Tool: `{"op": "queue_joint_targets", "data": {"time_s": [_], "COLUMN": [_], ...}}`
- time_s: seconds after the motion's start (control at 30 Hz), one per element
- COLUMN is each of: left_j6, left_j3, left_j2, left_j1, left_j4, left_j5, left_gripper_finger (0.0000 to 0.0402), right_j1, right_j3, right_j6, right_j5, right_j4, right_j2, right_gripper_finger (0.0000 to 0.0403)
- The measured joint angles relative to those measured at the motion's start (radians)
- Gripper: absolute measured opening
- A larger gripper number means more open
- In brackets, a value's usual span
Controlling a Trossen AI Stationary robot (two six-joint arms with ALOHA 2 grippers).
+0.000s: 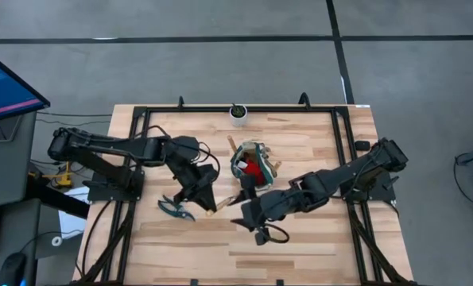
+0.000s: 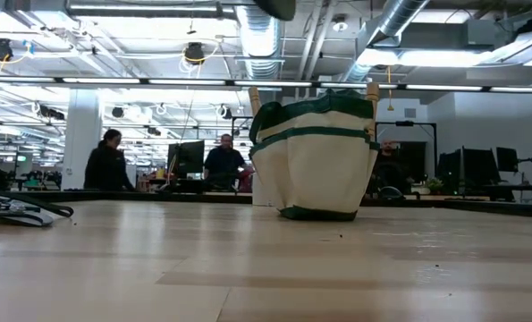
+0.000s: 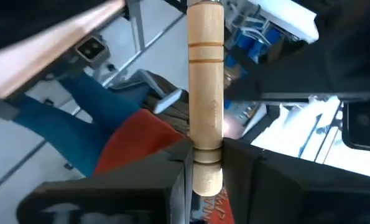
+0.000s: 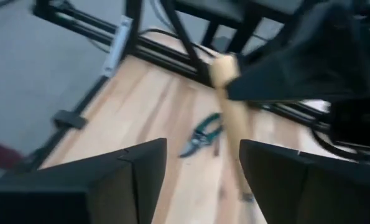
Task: Pick & Place Garden tools in Gardening bag
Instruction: Put the brown trowel into the green gardening bag
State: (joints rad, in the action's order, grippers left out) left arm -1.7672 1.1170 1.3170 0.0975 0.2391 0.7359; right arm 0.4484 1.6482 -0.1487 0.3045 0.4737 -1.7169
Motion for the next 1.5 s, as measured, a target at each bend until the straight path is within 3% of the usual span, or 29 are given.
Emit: {"op": "queue_joint_targets", "data": {"time_s": [0.23,0.73,0.9,1.07,1.13,1.27,1.5], "left_j6": [-0.02,-0.018,-0.019,-0.019,-0.011,0.05,0.276], "left_j3": [0.0,0.0,0.0,0.0,0.0,-0.001,-0.001], "left_j2": [0.01,0.01,0.01,0.011,0.011,0.011,-0.025], "left_j1": [0.001,-0.015,-0.016,-0.022,-0.025,-0.041,-0.071], "left_j4": [-0.039,-0.081,-0.083,-0.081,-0.083,-0.083,-0.162], "left_j5": [0.021,0.017,0.018,0.027,0.021,0.016,-0.013], "left_gripper_finger": [0.0042,0.0044,0.0044,0.0044,0.0044,0.0057,0.0117], "right_j1": [0.0,-0.066,-0.071,-0.066,-0.066,-0.056,-0.033], "right_j3": [0.0,-0.001,0.001,0.001,0.001,0.001,0.0], "right_j6": [-0.001,0.0,0.0,0.001,0.012,0.052,0.117], "right_j5": [0.113,0.004,-0.019,-0.024,-0.036,-0.03,0.026], "right_j4": [-0.031,-0.055,-0.057,-0.051,-0.05,-0.037,0.013], "right_j2": [-0.005,-0.05,-0.058,-0.058,-0.058,-0.057,0.009], "right_gripper_finger": [0.0191,0.0178,0.0138,0.0059,0.006,0.006,0.006]}}
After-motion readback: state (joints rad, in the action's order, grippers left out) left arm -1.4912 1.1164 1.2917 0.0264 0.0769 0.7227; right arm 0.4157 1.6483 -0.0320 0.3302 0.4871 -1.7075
